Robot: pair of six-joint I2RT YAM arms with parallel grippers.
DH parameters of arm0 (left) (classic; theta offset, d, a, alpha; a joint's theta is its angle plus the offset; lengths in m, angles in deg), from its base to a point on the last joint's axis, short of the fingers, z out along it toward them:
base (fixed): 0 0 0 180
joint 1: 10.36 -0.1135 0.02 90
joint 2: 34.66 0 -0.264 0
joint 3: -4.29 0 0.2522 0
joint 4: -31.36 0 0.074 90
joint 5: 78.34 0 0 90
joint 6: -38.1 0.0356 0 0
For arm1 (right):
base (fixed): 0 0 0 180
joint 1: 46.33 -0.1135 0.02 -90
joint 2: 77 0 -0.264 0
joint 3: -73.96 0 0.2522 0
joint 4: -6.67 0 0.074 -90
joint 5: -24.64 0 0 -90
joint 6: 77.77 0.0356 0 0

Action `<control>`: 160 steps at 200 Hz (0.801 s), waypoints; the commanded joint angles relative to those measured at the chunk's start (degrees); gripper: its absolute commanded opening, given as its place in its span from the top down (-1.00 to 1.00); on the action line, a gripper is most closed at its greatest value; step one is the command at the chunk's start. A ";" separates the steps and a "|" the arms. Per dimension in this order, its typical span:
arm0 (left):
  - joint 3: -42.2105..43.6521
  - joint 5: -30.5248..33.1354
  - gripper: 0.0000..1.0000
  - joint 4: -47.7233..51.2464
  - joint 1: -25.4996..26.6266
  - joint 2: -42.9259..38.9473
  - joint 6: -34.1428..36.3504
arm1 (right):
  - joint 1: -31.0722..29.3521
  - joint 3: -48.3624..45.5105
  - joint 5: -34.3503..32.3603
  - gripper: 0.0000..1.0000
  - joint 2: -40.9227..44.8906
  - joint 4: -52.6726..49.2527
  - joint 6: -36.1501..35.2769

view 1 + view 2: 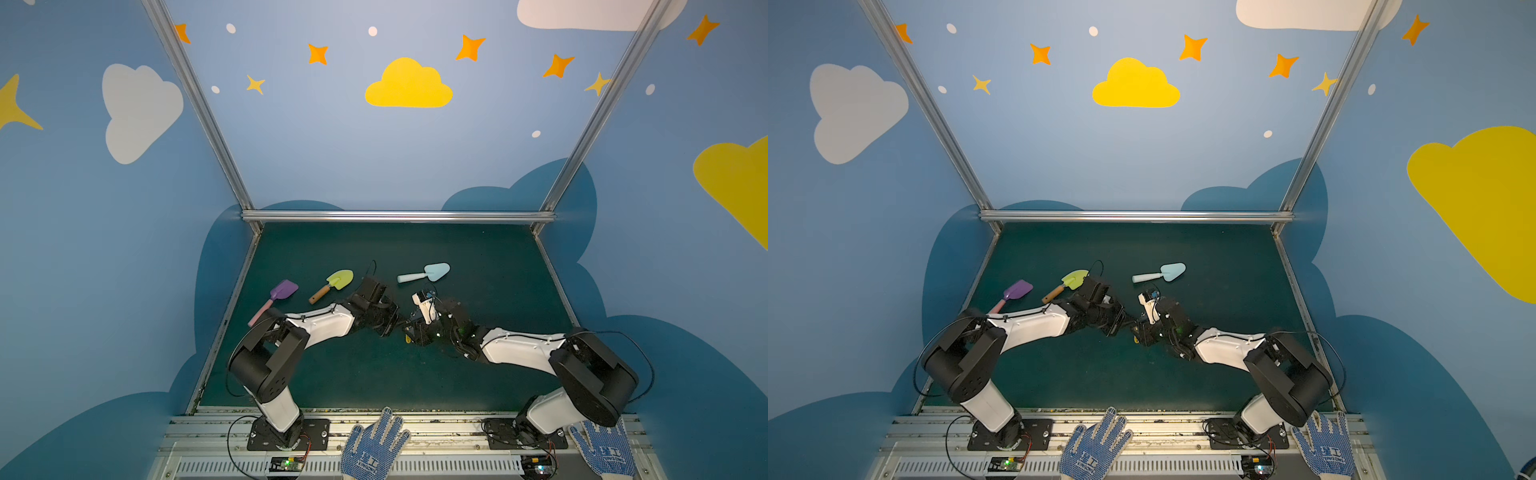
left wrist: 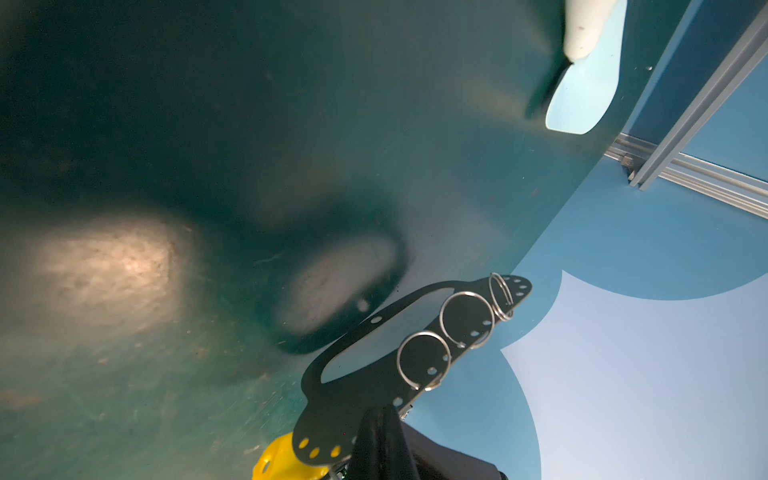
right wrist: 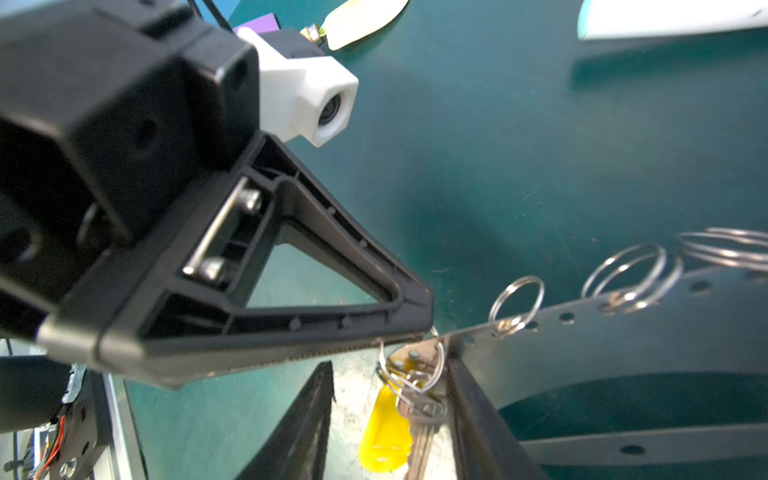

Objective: Put the keys on the keyring

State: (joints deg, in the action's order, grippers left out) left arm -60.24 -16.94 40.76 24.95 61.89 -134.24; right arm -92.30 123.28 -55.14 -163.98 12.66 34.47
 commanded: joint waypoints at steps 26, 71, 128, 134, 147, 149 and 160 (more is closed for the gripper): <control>-0.37 -0.49 0.92 -0.83 0.29 -1.45 -0.27 | -0.45 -0.88 -4.45 0.02 4.89 -4.07 0.57; -0.47 -0.40 0.92 -0.61 0.25 -1.64 -0.18 | -0.74 -2.61 -6.07 0.02 8.39 -5.53 0.99; -0.68 -0.53 0.92 -0.56 0.24 -1.36 -0.18 | -1.58 -0.84 -6.40 0.03 6.89 -6.38 0.80; -0.80 -0.58 0.92 -0.61 0.29 -1.32 -0.18 | -1.57 -0.60 -6.19 0.03 6.30 -5.99 0.92; -0.88 -0.67 0.92 -0.65 0.29 -1.28 -0.18 | -1.65 -0.18 -6.42 0.03 5.15 -5.53 1.03; -0.84 -0.67 0.92 -0.58 0.29 -1.28 -0.18 | -1.70 -0.19 -6.57 0.03 5.02 -5.45 0.98; -0.88 -0.67 0.92 -0.56 0.28 -1.32 -0.18 | -1.59 0.00 -7.24 0.03 4.42 -4.95 1.17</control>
State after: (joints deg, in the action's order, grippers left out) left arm -60.24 -17.25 40.61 25.06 61.89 -134.44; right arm -93.68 121.59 -61.26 -157.86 7.13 35.41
